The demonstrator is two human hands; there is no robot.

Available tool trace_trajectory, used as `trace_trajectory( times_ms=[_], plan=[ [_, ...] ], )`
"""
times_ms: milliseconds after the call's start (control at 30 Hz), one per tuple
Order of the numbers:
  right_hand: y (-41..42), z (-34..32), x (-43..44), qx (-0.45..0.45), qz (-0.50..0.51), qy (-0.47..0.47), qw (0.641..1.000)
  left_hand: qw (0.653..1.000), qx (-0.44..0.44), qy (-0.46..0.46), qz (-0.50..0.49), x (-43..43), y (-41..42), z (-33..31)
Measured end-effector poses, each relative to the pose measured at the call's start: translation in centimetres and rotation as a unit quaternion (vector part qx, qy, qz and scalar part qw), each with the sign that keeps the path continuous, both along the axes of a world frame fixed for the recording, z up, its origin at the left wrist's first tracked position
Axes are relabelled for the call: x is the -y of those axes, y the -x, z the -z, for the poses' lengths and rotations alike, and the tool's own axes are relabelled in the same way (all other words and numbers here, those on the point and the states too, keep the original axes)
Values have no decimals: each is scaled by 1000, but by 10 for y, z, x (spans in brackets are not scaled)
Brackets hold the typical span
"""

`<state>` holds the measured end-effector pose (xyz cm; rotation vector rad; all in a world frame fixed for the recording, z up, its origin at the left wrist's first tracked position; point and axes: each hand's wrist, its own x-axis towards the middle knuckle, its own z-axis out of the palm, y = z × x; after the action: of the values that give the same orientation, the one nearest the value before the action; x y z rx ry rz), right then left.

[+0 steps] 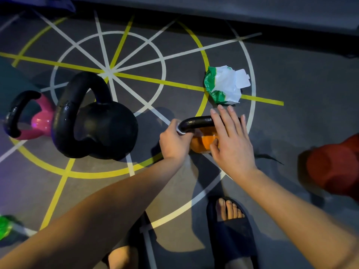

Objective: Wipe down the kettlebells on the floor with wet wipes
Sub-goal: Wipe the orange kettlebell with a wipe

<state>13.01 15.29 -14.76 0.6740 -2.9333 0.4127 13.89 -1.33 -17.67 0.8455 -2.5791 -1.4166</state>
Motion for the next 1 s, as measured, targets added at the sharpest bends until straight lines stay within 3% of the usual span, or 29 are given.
trace_trajectory(
  times_ms=[133, 233, 300, 400, 500, 600, 667, 733, 833, 900, 1000],
  plan=[
    [0, 2, -3, -3, -8, -5, 1000, 995, -7, -50, 81, 13, 5, -3],
    [-2, 3, -7, -12, -16, -5, 1000, 962, 15, -138, 235, 41, 10, -6],
    [-3, 4, -7, -16, -20, -5, 1000, 944, 39, -136, 297, 53, 15, -5],
    [-3, 4, -7, -14, -17, -4, 1000, 956, 33, -116, 267, 48, 14, -3],
    [-5, 4, -7, -14, -13, -2, 1000, 992, 9, -75, 97, 13, 2, -2],
    [-6, 6, -7, -29, -17, -3, 999, 999, 30, -9, -32, -11, -2, -4],
    [-4, 6, -8, -31, -20, -5, 999, 1000, 15, -18, -6, -4, -2, 1],
    [-2, 6, -8, -35, -18, 0, 999, 995, -10, -59, 82, 16, -1, 1],
    [-2, 7, -8, -34, -21, 4, 999, 956, 8, -165, 244, 48, 9, 0],
    [-1, 7, -8, -31, -22, 3, 999, 933, 31, -166, 319, 63, 19, 1],
    [0, 6, -9, -23, -25, 3, 999, 952, 20, -138, 271, 53, 15, 1]
  ],
)
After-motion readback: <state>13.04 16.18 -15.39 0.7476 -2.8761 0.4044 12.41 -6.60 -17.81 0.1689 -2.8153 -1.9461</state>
